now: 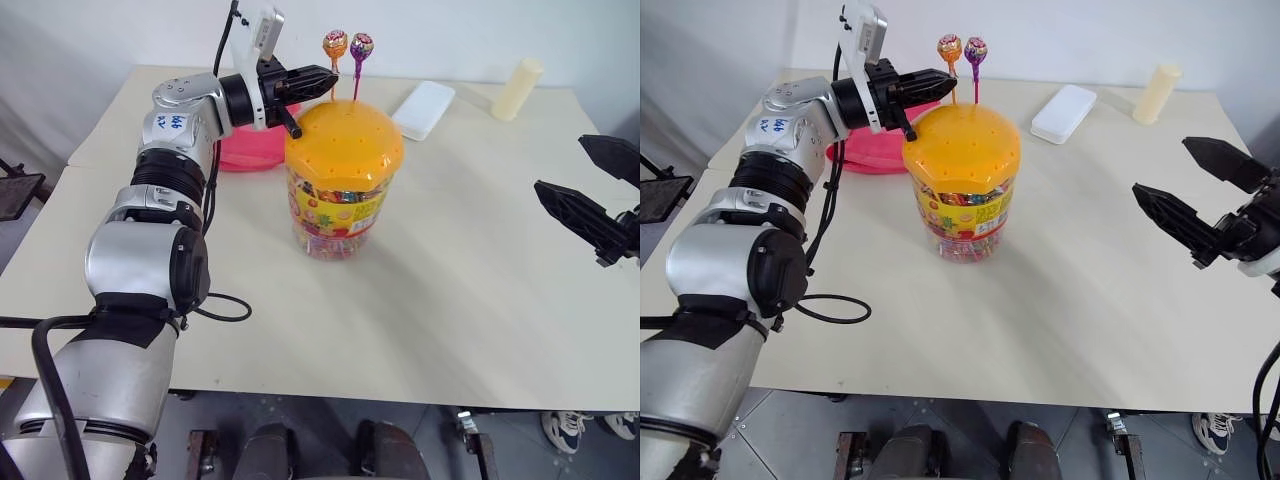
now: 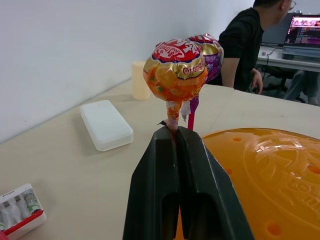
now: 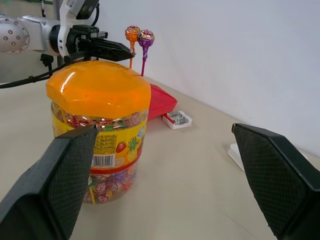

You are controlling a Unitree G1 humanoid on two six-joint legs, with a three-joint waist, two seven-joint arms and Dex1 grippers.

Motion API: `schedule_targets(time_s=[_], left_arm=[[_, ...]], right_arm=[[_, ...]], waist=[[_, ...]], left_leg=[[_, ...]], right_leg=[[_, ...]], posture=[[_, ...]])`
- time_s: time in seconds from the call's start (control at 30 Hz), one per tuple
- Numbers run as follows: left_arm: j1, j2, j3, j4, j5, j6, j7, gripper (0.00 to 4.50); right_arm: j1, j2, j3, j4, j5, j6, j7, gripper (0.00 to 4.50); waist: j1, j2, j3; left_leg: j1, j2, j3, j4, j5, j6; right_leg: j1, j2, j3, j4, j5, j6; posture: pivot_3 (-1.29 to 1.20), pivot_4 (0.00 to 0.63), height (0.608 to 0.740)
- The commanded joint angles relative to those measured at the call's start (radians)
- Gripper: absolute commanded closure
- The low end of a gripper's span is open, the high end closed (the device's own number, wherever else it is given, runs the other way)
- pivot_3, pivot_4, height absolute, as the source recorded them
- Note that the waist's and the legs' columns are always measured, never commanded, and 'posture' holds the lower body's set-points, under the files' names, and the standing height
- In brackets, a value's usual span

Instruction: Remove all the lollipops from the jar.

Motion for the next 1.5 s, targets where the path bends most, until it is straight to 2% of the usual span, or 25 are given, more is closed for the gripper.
schedule_targets(time_s=[0.03,0.37,0.53,0.7,0.83,0.93,1.03,1.23,1.33,1.5], left_arm=[[-0.059,0.010,0.019,-0.012,-0.014,-0.028,0.022,4.47],[-0.153,0.091,0.090,-0.034,-0.045,0.043,0.170,4.47],[-0.086,0.174,0.041,-0.144,-0.021,0.221,0.166,4.47],[0.158,0.280,0.009,-0.506,-0.028,0.512,0.195,4.47],[0.357,0.340,0.031,-0.822,-0.059,0.764,0.252,4.47],[0.591,0.383,0.115,-1.114,-0.080,0.998,0.331,4.47],[0.762,0.361,0.207,-1.311,-0.103,1.173,0.408,4.47],[0.949,0.305,0.284,-1.499,-0.087,1.426,0.542,4.47],[1.019,0.335,0.277,-1.567,-0.095,1.525,0.565,4.47],[1.092,0.402,0.269,-1.573,-0.111,1.539,0.580,4.47]], right_arm=[[-0.003,-0.010,-0.052,-0.031,0.015,-0.022,-0.010,0.00],[-0.023,-0.032,-0.028,-0.006,0.024,-0.013,0.020,0.00],[-0.073,-0.054,0.018,0.048,0.020,-0.010,0.084,0.00],[-0.125,-0.082,0.084,0.108,0.016,0.000,0.170,0.00],[-0.160,-0.092,0.124,0.144,0.006,0.002,0.208,0.00],[-0.205,-0.081,0.179,0.184,0.002,0.004,0.241,0.00],[-0.277,-0.062,0.241,0.242,-0.004,0.011,0.256,0.00],[-0.349,-0.032,0.317,0.310,-0.039,-0.003,0.293,0.00],[-0.377,-0.024,0.339,0.340,-0.060,-0.009,0.309,0.00],[-0.420,-0.010,0.361,0.379,-0.086,-0.015,0.330,0.00]], waist=[[-0.001,0.000,0.000],[-0.004,0.000,0.000],[-0.006,0.000,0.000],[-0.017,0.001,0.000],[-0.025,0.001,0.000],[-0.031,0.001,-0.001],[-0.031,0.001,-0.001],[-0.010,0.000,-0.001],[-0.001,0.000,-0.001],[-0.002,0.000,-0.001]], left_leg=[[0.000,0.000,0.000,0.000,0.000,0.000],[0.000,0.000,0.000,0.000,0.000,0.000],[0.000,0.000,0.000,0.001,0.000,0.000],[0.000,0.001,0.000,0.001,0.000,0.000],[-0.001,0.001,-0.003,0.002,0.000,0.000],[-0.001,0.001,-0.003,0.004,-0.001,0.001],[-0.001,0.002,-0.003,0.004,-0.001,0.001],[-0.002,0.002,-0.004,0.008,-0.001,0.001],[-0.002,0.002,-0.004,0.008,-0.001,0.001],[-0.002,0.002,-0.004,0.008,-0.001,0.000]], right_leg=[[0.000,0.000,0.000,0.000,0.000,0.000],[-0.001,0.000,0.000,0.000,0.000,0.000],[-0.001,0.000,0.000,0.001,0.000,0.000],[-0.001,0.000,0.001,0.001,0.000,0.000],[-0.001,0.000,0.001,0.002,0.000,0.000],[0.000,0.000,0.002,0.002,0.000,0.000],[0.000,0.001,0.002,0.003,0.000,0.000],[0.001,0.000,0.003,0.003,0.000,0.000],[0.001,0.000,0.003,0.003,0.000,0.000],[0.001,0.000,0.004,0.003,0.000,0.000]], posture=[[0.00,0.150,0.740],[0.00,0.150,0.740],[0.00,0.150,0.740],[0.00,0.150,0.740],[0.00,0.150,0.740],[0.00,0.150,0.740],[0.00,0.150,0.740],[0.00,0.150,0.740],[0.00,0.150,0.740],[0.00,0.150,0.740]])
